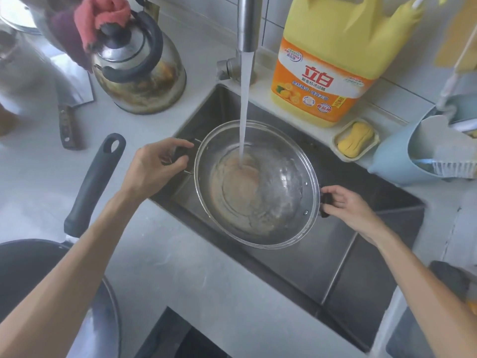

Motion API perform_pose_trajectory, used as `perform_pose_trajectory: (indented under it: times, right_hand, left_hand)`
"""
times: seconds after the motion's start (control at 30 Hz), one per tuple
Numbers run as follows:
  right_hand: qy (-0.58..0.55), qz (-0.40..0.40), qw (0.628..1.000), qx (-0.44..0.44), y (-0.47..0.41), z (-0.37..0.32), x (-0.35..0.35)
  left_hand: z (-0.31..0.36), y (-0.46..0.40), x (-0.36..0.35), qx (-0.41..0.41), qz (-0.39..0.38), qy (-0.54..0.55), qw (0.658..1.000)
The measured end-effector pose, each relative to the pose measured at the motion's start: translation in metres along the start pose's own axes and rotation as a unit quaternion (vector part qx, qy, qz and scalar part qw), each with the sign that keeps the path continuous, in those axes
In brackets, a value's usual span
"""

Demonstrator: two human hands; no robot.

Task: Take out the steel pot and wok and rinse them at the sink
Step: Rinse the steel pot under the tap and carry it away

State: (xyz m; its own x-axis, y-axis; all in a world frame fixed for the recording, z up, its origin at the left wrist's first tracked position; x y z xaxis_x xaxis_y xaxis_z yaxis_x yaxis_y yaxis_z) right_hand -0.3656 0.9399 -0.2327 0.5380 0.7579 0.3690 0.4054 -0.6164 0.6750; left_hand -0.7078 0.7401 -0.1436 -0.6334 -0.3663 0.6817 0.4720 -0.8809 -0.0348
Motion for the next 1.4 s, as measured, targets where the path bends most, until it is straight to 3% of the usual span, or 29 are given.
perform_pose_trajectory:
  times: [0.2,0.37,0.67,0.9,1.17,1.4]
  right_hand:
    - [0.000,0.048,0.998,0.043,0.012,-0.021,0.028]
    - [-0.016,0.076,0.992,0.098,0.019,-0.040,0.045]
    - [-0.043,0.072,0.992,0.098,0.019,-0.034,0.028]
    - [0.021,-0.017,0.999,0.030,0.009,-0.015,0.000]
    - [0.032,0.033,0.997,0.067,0.010,-0.030,0.028]
    - [0.000,0.079,0.990,0.117,0.020,-0.051,0.044]
  left_hand:
    - [-0.024,0.023,-0.024,0.062,-0.043,-0.073,0.994]
    - [-0.032,0.029,-0.050,0.094,-0.087,-0.065,0.990]
    - [-0.006,0.027,-0.014,0.056,0.031,-0.046,0.997]
    - [0.013,0.027,0.012,0.019,0.035,-0.058,0.998]
    - [-0.032,0.040,-0.034,0.098,-0.096,-0.096,0.986]
    - [-0.029,0.037,-0.048,0.121,-0.072,-0.051,0.989]
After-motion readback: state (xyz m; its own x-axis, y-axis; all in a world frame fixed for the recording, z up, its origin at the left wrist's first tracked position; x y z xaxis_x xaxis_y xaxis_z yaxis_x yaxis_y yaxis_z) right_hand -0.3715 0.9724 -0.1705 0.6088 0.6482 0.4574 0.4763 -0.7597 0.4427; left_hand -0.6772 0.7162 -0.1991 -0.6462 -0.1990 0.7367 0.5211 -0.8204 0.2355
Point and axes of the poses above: each hand's wrist, its own y-axis away from the middle knuckle, its own x-axis out of the back of the hand, z = x × y, the point moved 6 cm from there along -y, towards the middle knuckle, and after that the axes turned 11 degrees about -x, right-handed, at the moved point
